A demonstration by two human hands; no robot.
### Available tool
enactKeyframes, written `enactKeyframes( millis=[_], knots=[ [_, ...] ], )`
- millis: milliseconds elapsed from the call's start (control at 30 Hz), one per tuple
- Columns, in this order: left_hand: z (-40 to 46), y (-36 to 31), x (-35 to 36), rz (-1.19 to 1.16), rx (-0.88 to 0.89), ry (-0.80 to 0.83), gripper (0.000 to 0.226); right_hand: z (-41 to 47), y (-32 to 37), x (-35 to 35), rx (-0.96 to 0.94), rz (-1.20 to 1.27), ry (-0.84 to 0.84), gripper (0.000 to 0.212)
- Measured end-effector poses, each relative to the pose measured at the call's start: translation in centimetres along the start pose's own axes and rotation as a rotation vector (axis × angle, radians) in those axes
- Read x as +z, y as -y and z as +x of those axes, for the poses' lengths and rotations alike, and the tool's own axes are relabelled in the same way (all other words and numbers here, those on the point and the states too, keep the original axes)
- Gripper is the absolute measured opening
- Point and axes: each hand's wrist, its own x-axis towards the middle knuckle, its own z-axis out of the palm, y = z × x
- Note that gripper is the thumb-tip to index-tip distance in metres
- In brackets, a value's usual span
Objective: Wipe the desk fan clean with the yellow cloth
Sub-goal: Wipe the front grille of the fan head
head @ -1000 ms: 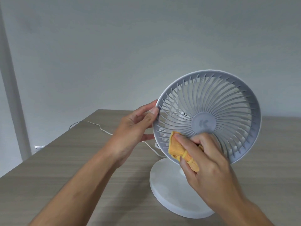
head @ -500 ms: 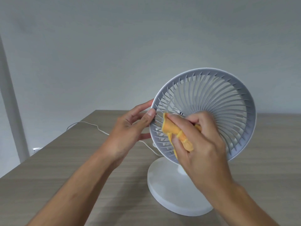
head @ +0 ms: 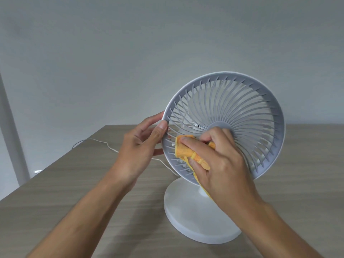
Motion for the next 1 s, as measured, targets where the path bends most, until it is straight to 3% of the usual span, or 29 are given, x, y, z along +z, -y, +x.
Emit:
enactKeyframes(
  millis=[300, 533, 667, 800, 1000],
  knots=[
    [-0.2, -0.1, 0.3, 0.002, 0.005, -0.003, 0.031, -0.6, 0.8, 0.0, 0.11, -0.014, -0.022, 0.033],
    [-0.2, 0.1, 0.1, -0.02, -0.002, -0.032, 0.03, 0.2, 2.4, 1.0, 0.097, 0.049, 0.078, 0.045],
    [-0.4, 0.2, 0.3, -0.018, 0.007, -0.052, 0.033, -0.3, 0.4, -0.7, 0.062, 0.051, -0.066, 0.024],
    [-0.3, 0.1, 0.4, -0.019, 0.006, -0.059, 0.04, -0.6, -0.8, -1.8, 0.078, 0.017, -0.156, 0.021],
    [-0.4, 0.0, 0.5, -0.031, -0.006, -0.064, 0.033, -1.0, -0.1, -0.2, 0.067, -0.02, -0.045, 0.033]
  ],
)
